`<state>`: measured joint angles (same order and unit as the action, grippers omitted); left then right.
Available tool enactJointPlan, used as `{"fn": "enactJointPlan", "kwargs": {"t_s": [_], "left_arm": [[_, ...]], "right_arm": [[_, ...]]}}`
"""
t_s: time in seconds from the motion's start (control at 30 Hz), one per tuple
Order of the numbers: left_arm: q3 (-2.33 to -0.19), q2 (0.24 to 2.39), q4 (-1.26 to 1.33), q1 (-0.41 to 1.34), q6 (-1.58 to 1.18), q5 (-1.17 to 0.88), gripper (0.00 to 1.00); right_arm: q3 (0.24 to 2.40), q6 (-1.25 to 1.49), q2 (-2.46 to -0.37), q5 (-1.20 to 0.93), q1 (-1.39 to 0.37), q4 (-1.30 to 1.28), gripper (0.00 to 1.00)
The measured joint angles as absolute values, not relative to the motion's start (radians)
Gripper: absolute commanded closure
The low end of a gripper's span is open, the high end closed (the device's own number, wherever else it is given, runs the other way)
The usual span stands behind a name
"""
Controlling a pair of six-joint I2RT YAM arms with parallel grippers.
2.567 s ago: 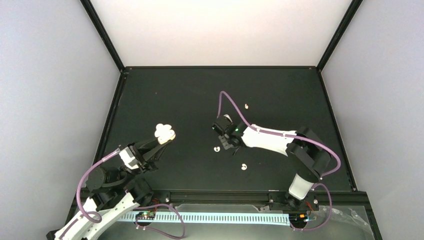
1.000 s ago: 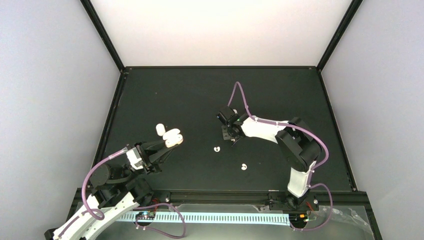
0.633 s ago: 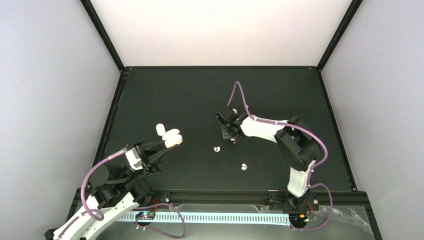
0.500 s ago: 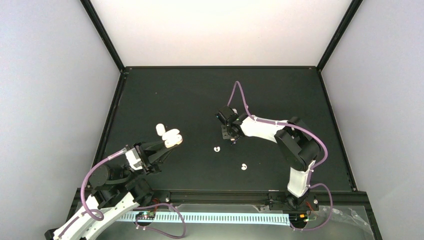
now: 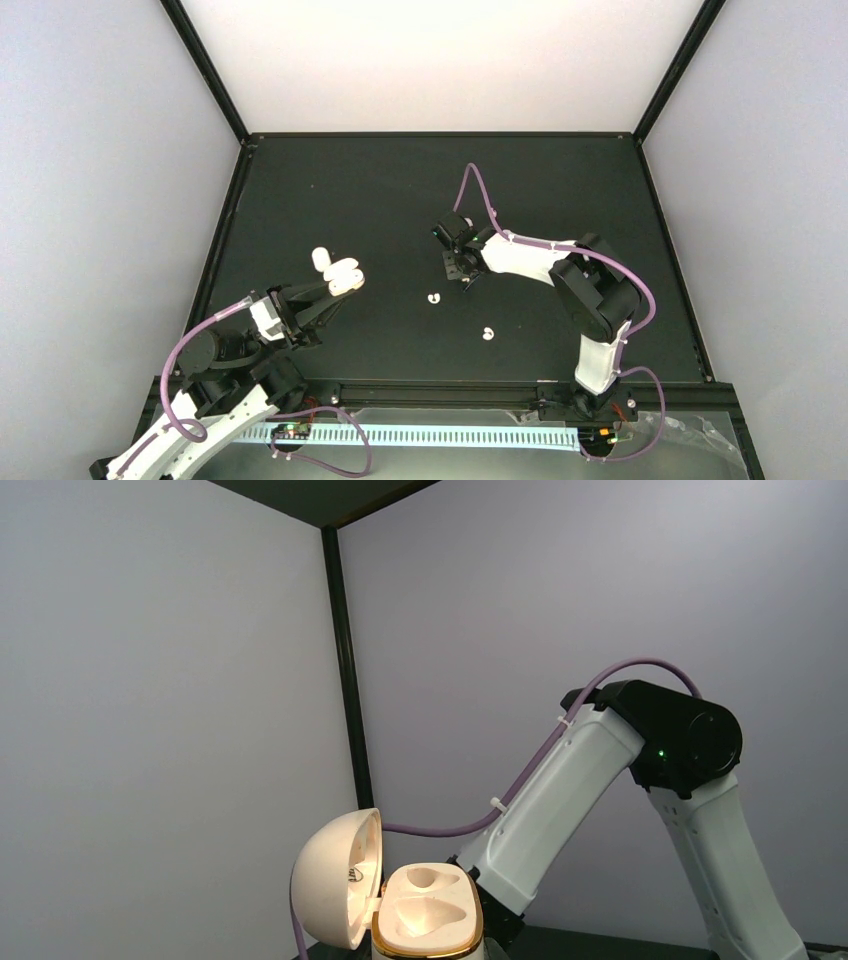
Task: Insert the wireless bluetooth earbuds into the charging case
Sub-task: Pick up the earbud from the center of the board.
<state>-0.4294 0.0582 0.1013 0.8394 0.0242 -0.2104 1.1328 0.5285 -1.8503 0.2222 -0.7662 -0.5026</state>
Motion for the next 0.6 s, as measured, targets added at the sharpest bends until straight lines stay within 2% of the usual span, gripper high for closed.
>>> {"fn": "enactJointPlan", "kwargs": {"t_s": [0.37,0.6], "left_arm": [[-0.429,0.058,0.102,0.839,0.024,-0.215,0.98],[-0.429,0.059,0.102,0.839,0.024,-0.215,0.98]], "right_arm": [[1.133,0.492,-1.847,0.222,-0.766,-0.523,0.77],[1.133,0.472,-1.847,0.217,-0.766,-0.524,0.82]]}}
